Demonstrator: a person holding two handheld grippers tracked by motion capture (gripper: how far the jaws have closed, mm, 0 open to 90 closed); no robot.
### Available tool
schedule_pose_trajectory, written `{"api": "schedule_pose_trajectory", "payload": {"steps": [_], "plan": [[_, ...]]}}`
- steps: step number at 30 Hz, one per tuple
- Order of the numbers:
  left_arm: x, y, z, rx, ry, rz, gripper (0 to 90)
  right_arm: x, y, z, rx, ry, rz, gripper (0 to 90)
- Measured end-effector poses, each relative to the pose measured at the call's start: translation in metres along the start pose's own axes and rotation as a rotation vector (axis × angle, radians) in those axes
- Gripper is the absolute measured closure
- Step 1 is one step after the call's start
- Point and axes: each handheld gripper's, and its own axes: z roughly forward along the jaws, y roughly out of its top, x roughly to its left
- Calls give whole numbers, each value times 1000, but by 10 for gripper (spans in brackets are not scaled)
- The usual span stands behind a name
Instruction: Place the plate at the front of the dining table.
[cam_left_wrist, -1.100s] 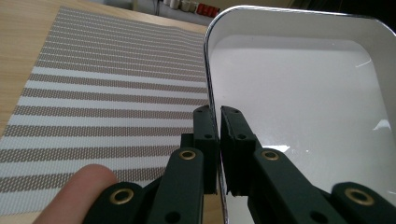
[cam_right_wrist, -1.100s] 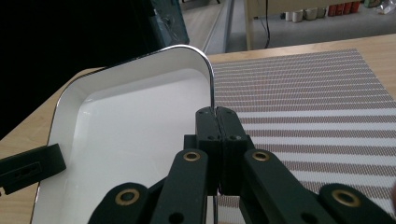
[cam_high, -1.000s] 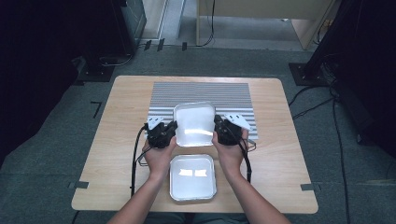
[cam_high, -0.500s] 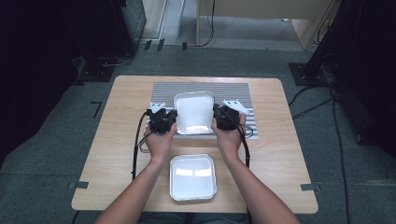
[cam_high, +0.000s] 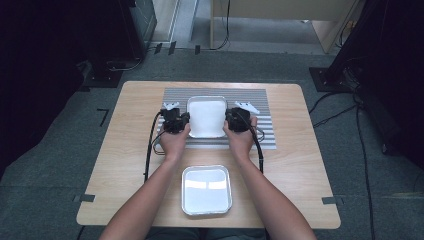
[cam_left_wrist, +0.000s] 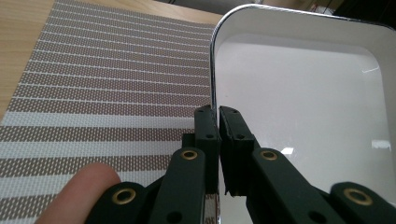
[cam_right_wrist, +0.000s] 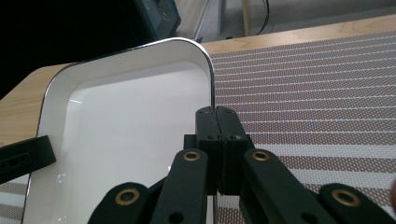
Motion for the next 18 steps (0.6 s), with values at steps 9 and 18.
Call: {"api": "schedule_pose_trajectory", "payload": {"steps": [9, 18], "plan": [[9, 4, 25, 40, -10, -29, 875, -5, 5, 31, 50, -44, 0, 900], [11, 5, 42, 87, -8, -29, 861, -9, 2, 52, 106, -95, 37, 898]]}}
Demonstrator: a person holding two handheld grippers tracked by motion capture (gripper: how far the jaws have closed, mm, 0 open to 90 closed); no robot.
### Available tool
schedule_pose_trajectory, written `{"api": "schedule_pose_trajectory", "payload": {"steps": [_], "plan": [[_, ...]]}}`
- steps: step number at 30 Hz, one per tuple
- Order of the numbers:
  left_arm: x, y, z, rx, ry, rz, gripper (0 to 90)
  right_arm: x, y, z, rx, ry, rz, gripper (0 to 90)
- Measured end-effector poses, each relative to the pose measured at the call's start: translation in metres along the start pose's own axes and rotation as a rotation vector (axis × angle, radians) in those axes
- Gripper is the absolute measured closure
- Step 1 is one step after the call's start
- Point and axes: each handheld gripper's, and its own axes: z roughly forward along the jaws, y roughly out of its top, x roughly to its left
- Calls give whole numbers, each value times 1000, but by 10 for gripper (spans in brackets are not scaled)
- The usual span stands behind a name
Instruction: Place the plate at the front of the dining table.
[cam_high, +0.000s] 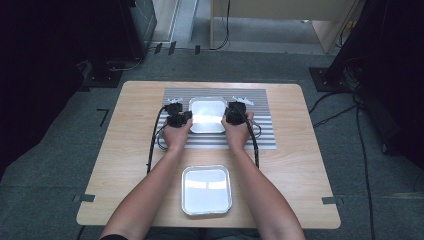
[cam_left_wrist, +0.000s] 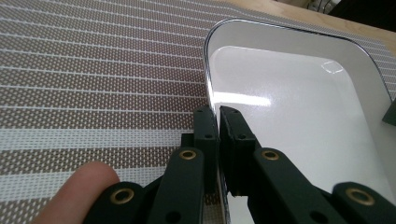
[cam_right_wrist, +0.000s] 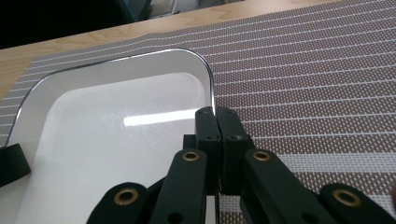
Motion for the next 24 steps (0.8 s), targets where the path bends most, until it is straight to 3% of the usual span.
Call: {"api": "schedule_pose_trajectory", "payload": {"steps": [4, 8, 13, 19, 24], "plan": [[0, 1, 7, 26, -23, -14, 852, -4, 3, 6, 25, -6, 0, 898], [0, 3, 11, 32, -31, -15, 847, -10, 7, 10, 45, 4, -38, 891], [1, 3, 17, 45, -47, -59, 837, -16, 6, 15, 68, 18, -66, 885], [-5, 4, 21, 51, -59, -46, 825, -21, 10, 14, 58, 6, -45, 888], [-3, 8, 25, 62, -90, -88, 805, -26, 11, 16, 61, 20, -53, 884]]}}
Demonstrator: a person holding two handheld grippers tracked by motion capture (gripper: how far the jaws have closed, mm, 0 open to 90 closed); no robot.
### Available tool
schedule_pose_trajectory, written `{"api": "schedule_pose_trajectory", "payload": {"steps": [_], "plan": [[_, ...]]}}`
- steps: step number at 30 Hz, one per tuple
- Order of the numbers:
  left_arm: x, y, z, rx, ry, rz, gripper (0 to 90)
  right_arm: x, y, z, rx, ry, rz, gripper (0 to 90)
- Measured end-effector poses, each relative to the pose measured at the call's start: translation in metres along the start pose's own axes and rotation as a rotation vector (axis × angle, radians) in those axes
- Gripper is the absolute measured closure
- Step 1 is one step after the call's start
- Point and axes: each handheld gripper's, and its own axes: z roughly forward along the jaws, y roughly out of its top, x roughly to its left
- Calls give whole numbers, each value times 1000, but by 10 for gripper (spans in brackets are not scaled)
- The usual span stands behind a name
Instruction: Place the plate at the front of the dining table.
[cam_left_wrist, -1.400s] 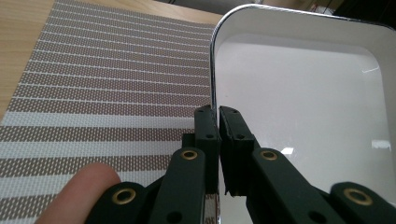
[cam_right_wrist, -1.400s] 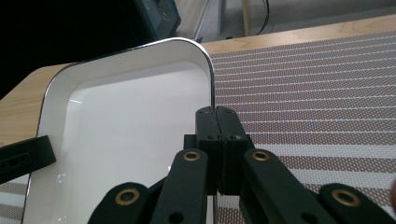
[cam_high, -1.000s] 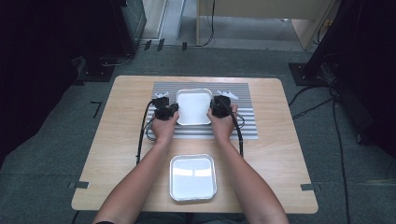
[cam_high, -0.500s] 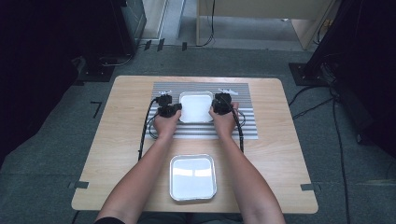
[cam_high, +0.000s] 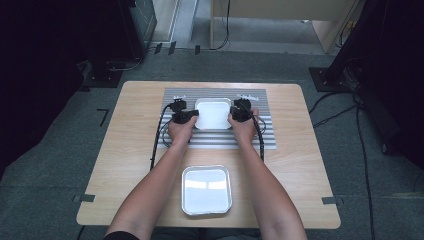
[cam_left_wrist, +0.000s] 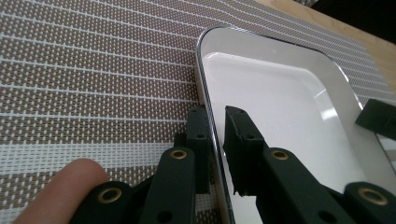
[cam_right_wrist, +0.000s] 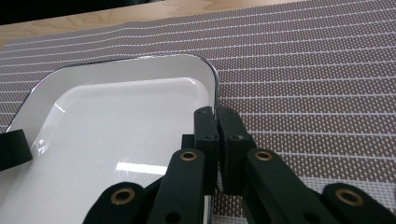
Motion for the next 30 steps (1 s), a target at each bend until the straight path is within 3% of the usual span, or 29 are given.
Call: {"api": "schedule_pose_trajectory", "payload": {"steps": [11, 19, 24, 28, 30], "plan": [[0, 2, -2, 8, 17, 18, 760, 0, -1, 3, -4, 25, -9, 876], [0, 2, -2, 12, 4, 24, 744, 3, -6, 3, 2, 17, -32, 863], [1, 2, -3, 11, -5, 34, 731, 2, -7, 2, 1, 23, -21, 862], [0, 1, -3, 6, -17, 44, 670, 1, -7, 1, 15, 35, -18, 814], [-2, 0, -3, 0, -8, 72, 614, 1, -8, 1, 30, 48, -21, 769]]}}
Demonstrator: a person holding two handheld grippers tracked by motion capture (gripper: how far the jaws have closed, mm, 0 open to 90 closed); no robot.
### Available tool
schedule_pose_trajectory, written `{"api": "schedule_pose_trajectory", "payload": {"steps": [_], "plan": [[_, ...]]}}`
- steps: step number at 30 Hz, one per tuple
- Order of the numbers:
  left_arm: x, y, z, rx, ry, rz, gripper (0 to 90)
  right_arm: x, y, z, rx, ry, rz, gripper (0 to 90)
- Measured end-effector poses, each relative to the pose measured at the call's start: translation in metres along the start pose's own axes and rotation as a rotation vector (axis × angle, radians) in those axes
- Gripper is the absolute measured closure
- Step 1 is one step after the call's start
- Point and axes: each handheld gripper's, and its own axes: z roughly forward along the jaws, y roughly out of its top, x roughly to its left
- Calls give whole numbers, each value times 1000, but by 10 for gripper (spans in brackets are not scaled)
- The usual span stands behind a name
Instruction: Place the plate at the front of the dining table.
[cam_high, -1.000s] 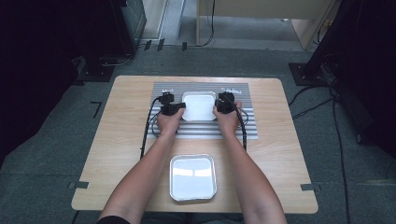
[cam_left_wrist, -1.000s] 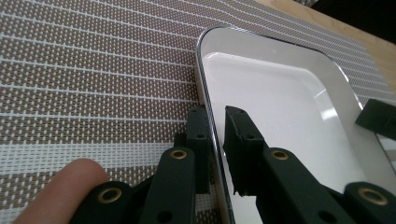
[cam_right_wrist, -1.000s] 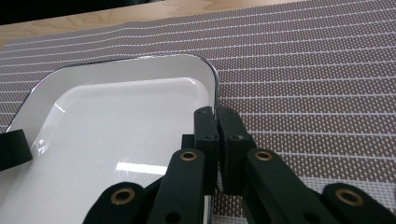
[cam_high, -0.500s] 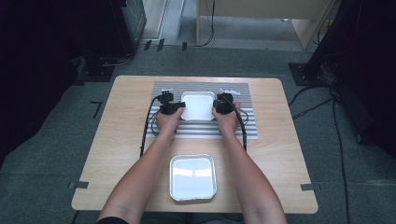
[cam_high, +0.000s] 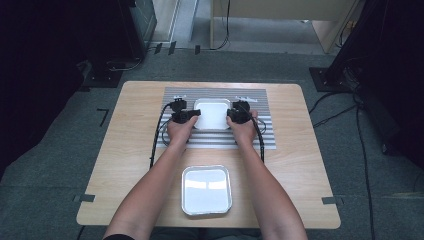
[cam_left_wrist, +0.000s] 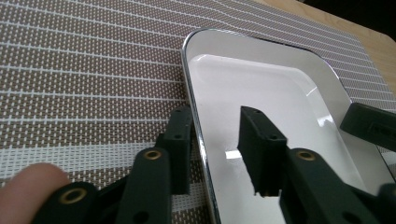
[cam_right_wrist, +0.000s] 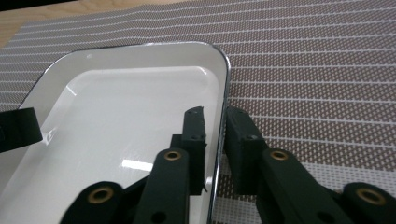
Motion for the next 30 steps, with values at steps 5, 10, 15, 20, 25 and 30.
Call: {"api": "schedule_pose_trajectory", "payload": {"steps": [5, 10, 15, 20, 25, 30], "plan": [[0, -6, -7, -35, 80, 74, 449, -5, -2, -5, -8, -46, -8, 700], [14, -7, -18, -57, 34, -9, 341, -8, -1, -10, -11, -57, -43, 604], [19, -8, -27, -80, 8, -9, 285, -2, 0, -14, 29, -35, -73, 462], [15, -13, -33, -74, -3, 27, 252, 3, 0, -20, 9, -22, -117, 339], [18, -19, -41, -78, -27, 27, 239, 3, -4, -27, 8, -11, -145, 303], [20, -23, -54, -85, -39, 31, 240, 0, -15, -34, -8, -23, -154, 308]]}}
